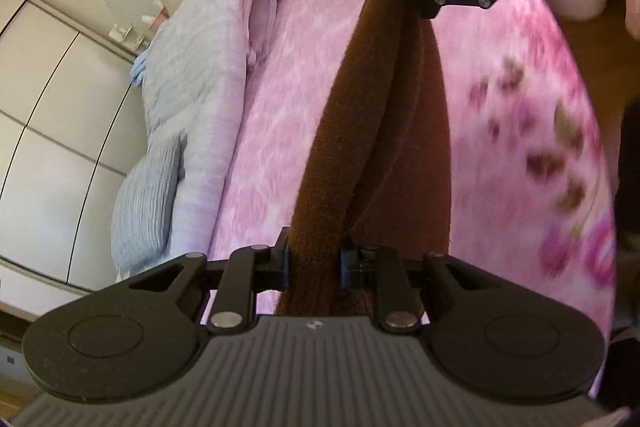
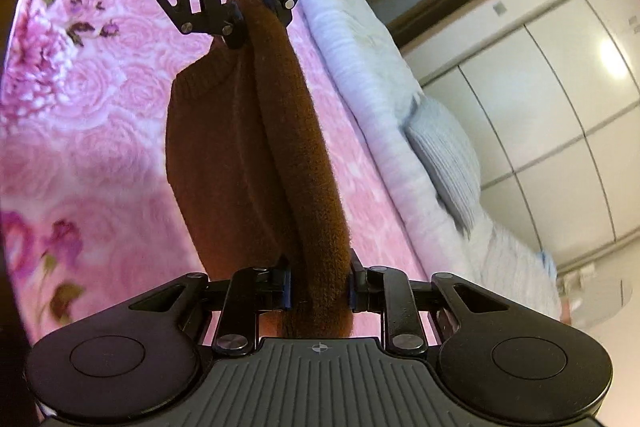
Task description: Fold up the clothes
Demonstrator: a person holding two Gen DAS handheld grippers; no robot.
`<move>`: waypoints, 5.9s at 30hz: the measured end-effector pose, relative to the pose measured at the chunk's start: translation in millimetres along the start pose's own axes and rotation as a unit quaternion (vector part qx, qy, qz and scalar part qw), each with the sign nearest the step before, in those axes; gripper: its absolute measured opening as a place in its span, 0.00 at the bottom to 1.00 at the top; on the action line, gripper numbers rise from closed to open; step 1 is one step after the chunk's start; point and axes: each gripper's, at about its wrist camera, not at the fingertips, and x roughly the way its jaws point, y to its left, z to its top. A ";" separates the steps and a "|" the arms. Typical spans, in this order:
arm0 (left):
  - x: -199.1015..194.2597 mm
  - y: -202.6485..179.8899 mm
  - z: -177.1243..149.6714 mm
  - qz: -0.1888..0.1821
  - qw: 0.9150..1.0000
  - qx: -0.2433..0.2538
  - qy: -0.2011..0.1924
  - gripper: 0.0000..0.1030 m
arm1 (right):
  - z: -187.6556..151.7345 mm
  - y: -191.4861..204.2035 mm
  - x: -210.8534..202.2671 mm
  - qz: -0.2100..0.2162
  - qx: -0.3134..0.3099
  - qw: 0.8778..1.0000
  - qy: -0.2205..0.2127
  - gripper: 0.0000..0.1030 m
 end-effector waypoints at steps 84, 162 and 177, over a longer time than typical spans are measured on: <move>364.4 -89.8 640.7 -0.098 0.974 0.130 -0.155 0.30 | -604.8 -205.4 -84.0 -0.107 0.159 0.943 0.271 0.35; 123.3 -79.7 502.2 -0.179 0.892 -0.414 -0.038 0.89 | -409.0 -122.6 -268.8 -0.219 0.727 0.631 0.162 0.92; 112.7 -76.2 504.0 -0.151 0.897 -0.412 -0.049 0.90 | -392.3 -120.1 -268.8 -0.228 0.720 0.636 0.161 0.92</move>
